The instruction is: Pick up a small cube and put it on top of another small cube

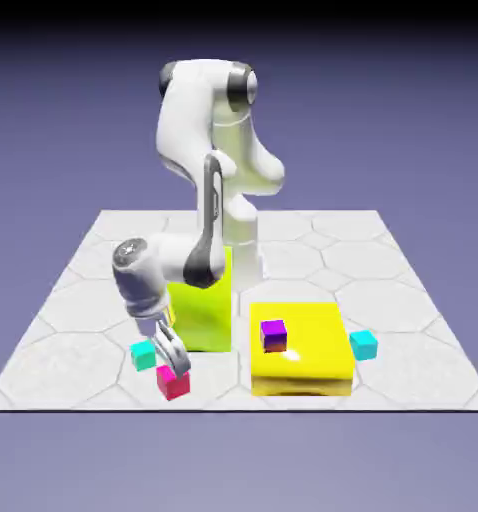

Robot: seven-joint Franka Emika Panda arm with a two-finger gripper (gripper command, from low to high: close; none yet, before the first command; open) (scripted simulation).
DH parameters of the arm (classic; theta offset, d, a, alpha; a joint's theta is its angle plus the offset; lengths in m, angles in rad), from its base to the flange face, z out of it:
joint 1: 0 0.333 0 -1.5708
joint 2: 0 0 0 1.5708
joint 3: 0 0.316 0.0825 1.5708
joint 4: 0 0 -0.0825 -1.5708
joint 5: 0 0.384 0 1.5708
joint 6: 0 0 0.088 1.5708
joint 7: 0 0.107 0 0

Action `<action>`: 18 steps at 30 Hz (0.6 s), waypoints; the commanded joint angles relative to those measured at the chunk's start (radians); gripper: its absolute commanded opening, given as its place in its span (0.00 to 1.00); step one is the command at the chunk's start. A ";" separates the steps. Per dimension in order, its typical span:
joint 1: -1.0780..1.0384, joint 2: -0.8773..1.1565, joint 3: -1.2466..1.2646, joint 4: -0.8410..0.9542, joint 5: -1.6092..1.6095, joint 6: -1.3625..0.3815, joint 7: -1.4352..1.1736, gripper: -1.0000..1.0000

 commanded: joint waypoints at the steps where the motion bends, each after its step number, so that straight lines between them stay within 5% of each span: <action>1: 0.000 0.005 0.000 0.000 0.001 0.005 -0.001 0.50; 2: 0.000 0.005 0.000 0.000 0.001 0.005 -0.001 0.00; 18: 0.236 -0.516 0.199 -0.046 -0.107 -0.497 -0.219 0.00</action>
